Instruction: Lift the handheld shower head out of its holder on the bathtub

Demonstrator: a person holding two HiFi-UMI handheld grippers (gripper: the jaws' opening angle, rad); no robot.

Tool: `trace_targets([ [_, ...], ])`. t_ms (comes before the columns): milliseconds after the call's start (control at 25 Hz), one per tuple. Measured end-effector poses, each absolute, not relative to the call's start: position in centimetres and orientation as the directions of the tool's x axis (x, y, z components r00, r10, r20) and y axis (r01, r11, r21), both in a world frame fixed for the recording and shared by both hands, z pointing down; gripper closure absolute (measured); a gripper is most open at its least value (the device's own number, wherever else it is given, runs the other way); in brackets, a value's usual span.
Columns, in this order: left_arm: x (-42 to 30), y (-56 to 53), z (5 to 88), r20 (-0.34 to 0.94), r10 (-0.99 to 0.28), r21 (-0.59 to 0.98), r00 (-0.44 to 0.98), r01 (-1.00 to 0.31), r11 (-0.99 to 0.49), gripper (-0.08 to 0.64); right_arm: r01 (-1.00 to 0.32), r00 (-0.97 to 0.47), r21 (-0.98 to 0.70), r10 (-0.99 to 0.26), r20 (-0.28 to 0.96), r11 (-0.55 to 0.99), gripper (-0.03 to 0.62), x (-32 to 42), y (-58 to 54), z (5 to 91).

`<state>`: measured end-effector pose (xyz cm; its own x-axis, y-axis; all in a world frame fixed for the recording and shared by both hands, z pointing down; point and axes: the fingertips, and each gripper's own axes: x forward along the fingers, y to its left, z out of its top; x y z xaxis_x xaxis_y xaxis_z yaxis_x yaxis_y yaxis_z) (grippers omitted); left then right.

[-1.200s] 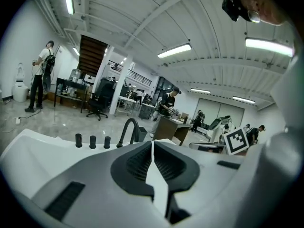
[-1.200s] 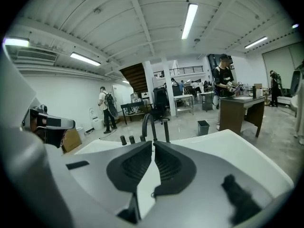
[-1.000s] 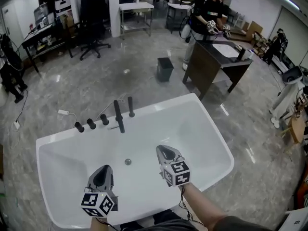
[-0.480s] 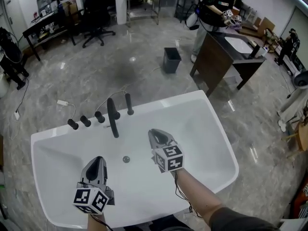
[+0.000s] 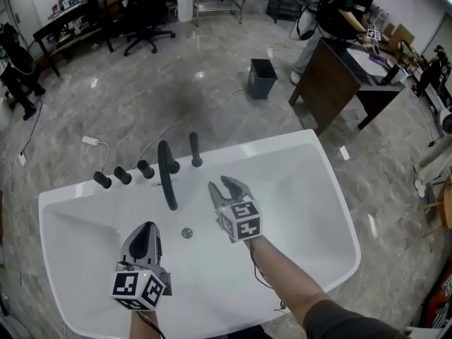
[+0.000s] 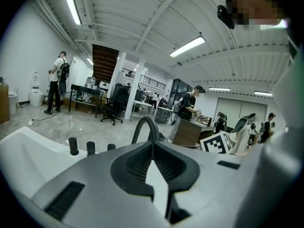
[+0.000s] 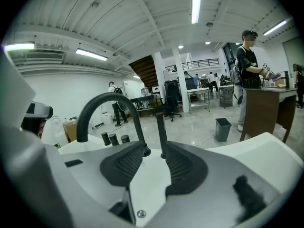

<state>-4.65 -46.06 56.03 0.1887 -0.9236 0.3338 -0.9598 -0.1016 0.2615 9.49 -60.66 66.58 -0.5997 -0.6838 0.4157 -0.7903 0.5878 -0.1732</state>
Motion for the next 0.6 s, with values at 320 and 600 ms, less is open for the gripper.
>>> trace_targets([
  [320, -6.1, -48.2, 58.9, 0.344, -0.922, 0.271, 0.178, -0.959, -0.084, 0.534, -0.779, -0.602, -0.125, -0.678, 0.422, 0.614, 0.443, 6.5, -65.4, 70.3],
  [600, -6.7, -49.9, 61.2, 0.351, -0.917, 0.284, 0.189, -0.955, -0.088, 0.534, -0.794, -0.577, -0.089, -0.699, 0.422, 0.602, 0.404, 4.7, -70.1, 73.6],
])
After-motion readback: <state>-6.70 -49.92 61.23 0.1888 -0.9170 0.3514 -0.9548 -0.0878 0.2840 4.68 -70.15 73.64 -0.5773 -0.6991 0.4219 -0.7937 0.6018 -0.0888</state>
